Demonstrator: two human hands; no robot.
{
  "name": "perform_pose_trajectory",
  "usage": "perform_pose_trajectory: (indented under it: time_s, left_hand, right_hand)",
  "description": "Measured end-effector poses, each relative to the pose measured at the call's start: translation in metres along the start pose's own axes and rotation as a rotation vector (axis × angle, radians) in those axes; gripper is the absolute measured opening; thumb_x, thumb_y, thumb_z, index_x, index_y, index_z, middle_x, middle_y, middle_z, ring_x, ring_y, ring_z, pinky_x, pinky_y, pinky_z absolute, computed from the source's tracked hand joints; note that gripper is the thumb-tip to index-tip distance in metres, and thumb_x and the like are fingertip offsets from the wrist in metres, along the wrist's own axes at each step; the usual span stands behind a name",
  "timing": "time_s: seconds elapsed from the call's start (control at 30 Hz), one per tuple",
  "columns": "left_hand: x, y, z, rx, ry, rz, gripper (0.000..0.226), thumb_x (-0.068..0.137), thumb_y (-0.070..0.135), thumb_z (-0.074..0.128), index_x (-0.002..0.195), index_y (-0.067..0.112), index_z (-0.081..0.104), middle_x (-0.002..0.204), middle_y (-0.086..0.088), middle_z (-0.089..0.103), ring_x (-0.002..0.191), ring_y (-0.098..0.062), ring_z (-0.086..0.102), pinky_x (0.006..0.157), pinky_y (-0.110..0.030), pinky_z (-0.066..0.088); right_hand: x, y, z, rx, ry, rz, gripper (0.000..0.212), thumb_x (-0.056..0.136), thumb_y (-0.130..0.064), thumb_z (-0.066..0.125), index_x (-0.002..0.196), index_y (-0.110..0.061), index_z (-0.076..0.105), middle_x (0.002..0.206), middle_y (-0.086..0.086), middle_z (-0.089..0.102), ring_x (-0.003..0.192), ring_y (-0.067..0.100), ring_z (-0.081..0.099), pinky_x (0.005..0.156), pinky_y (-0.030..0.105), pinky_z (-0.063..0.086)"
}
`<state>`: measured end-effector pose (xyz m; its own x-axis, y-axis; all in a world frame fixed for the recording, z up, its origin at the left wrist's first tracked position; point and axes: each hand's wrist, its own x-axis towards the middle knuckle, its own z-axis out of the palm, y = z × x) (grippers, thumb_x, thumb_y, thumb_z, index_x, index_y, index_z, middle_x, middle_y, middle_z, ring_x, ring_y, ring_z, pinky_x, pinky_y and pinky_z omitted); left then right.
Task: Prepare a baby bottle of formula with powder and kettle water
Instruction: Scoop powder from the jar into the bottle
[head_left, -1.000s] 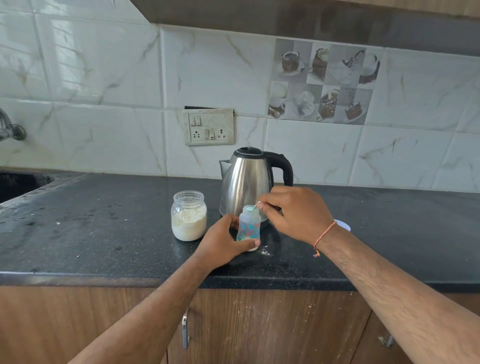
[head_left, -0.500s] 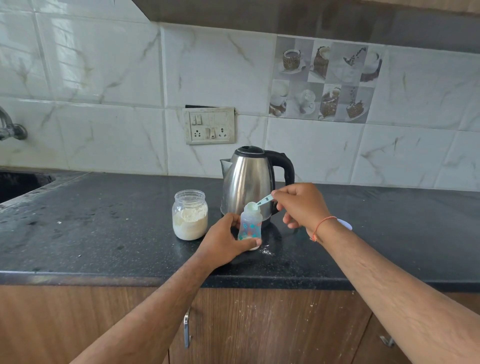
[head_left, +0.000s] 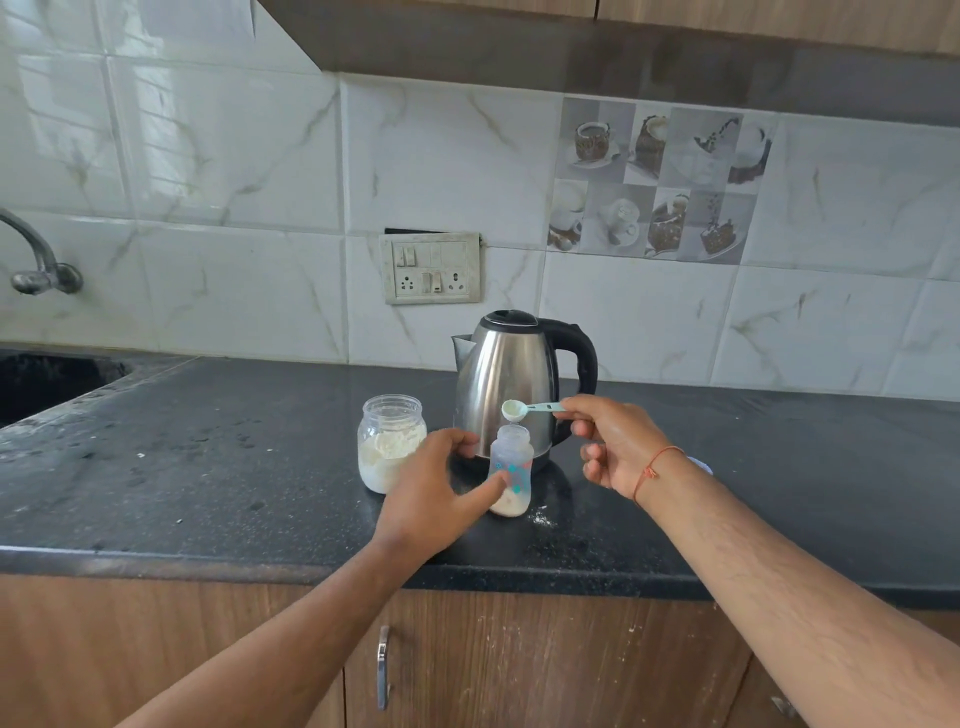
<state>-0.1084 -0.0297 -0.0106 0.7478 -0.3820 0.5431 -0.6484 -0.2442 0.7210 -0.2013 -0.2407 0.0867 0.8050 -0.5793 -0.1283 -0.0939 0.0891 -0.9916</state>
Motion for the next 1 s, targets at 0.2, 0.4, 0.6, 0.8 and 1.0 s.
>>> perform_pose_trajectory:
  time_s: [0.2,0.4,0.6,0.8,1.0]
  left_hand:
    - [-0.001,-0.034,-0.066,0.144,0.258,0.111,0.088,0.077,0.038,0.096,0.146,0.028,0.042,0.134,0.015,0.042,0.104,-0.004,0.051,0.09,-0.03,0.052]
    - [0.023,-0.068,-0.082,-0.035,-0.002,-0.332,0.15,0.055,0.064,0.1,0.166,0.046,0.0,0.138,0.005,0.053,0.138,-0.025,0.052,0.122,-0.051,0.041]
    - [0.028,-0.073,-0.076,0.049,-0.092,-0.342,0.134,0.046,0.08,0.094,0.156,0.054,0.022,0.138,0.011,0.063,0.125,-0.019,0.065,0.113,-0.052,0.053]
    - [0.029,-0.074,-0.077,0.02,-0.086,-0.317,0.126,0.057,0.07,0.095,0.161,0.04,0.028,0.137,0.013,0.063,0.118,-0.013,0.067,0.109,-0.046,0.056]
    - [0.029,-0.075,-0.077,0.032,-0.081,-0.324,0.13,0.053,0.075,0.092,0.16,0.04,0.028,0.139,0.012,0.064,0.12,-0.013,0.067,0.107,-0.046,0.057]
  right_hand:
    - [0.001,-0.024,0.022,-0.073,-0.066,-0.112,0.02,0.096,-0.027,0.073,0.102,-0.008,0.079,0.059,-0.006,0.043,0.043,0.008,0.027,0.043,0.019,0.021]
    - [0.007,-0.041,0.066,-0.196,-0.071,-0.205,0.02,0.095,-0.024,0.072,0.099,-0.006,0.081,0.063,-0.004,0.044,0.045,0.008,0.027,0.042,0.019,0.021]
    - [0.021,-0.041,0.111,-0.396,-0.054,-0.289,0.02,0.09,-0.024,0.075,0.095,-0.006,0.08,0.064,-0.001,0.046,0.043,0.009,0.03,0.042,0.021,0.025]
    - [0.021,-0.03,0.149,-0.732,-0.122,-0.453,0.028,0.094,-0.039,0.076,0.097,-0.012,0.084,0.074,-0.005,0.069,0.07,0.015,0.062,0.061,0.026,0.046]
    - [0.021,-0.022,0.165,-0.904,-0.177,-0.51,0.028,0.098,-0.044,0.073,0.104,-0.019,0.085,0.111,-0.004,0.081,0.101,0.016,0.073,0.082,0.028,0.053]
